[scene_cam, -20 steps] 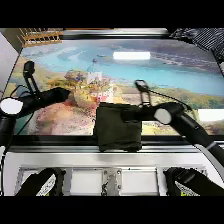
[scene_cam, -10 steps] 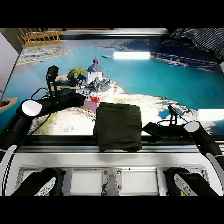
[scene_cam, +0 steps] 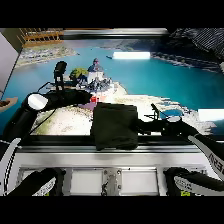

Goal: Fold the clothes and pants, and hang the long-sleeved shirts on hangers.

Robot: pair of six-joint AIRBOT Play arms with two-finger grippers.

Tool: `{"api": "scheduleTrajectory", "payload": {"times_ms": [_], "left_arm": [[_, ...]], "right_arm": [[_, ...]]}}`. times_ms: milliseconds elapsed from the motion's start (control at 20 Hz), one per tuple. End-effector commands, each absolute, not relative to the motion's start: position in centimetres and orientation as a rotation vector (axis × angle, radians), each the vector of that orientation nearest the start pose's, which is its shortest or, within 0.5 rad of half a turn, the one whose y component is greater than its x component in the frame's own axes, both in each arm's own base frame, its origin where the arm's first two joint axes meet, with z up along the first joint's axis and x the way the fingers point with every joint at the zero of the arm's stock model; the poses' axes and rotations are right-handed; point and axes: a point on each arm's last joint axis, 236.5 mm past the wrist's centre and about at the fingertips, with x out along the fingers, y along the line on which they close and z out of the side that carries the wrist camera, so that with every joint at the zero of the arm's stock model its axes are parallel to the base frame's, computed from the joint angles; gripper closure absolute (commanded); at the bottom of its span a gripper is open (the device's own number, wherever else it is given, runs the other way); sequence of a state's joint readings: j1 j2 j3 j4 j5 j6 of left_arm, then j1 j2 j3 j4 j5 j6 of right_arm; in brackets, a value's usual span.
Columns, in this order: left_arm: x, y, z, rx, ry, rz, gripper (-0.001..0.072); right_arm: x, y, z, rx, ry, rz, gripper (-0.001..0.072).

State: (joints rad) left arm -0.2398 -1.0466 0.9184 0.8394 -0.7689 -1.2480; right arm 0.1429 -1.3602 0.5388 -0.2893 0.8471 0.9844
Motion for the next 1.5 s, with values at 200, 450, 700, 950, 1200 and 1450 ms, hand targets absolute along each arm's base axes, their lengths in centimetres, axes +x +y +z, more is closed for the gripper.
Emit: {"api": "scheduleTrajectory", "payload": {"times_ms": [200,450,700,950,1200,1450], "left_arm": [[34.8,-20.9,7.9,-0.310,0.924,-0.637,0.0701],[34.6,-21.0,7.8,-0.318,0.936,-0.635,0.0701],[34.7,-20.9,7.8,-0.318,0.934,-0.633,0.0701],[34.7,-20.9,7.8,-0.318,0.934,-0.634,0.0700],[34.7,-20.9,7.8,-0.318,0.934,-0.634,0.0700],[34.7,-20.9,7.8,-0.316,0.934,-0.634,0.0701]], "right_arm": [[36.1,17.3,-4.3,0.652,1.130,0.480,0.0674],[37.3,-7.4,0.3,0.611,0.893,-0.128,0.0674],[27.3,-24.6,1.5,0.812,0.701,-0.645,0.0674],[20.7,-24.1,-4.1,1.095,0.696,-0.849,0.0674],[18.5,-20.4,-7.2,1.060,0.864,-0.802,0.0364],[13.2,-26.3,-1.8,0.570,1.050,-0.909,0.0032]]}}
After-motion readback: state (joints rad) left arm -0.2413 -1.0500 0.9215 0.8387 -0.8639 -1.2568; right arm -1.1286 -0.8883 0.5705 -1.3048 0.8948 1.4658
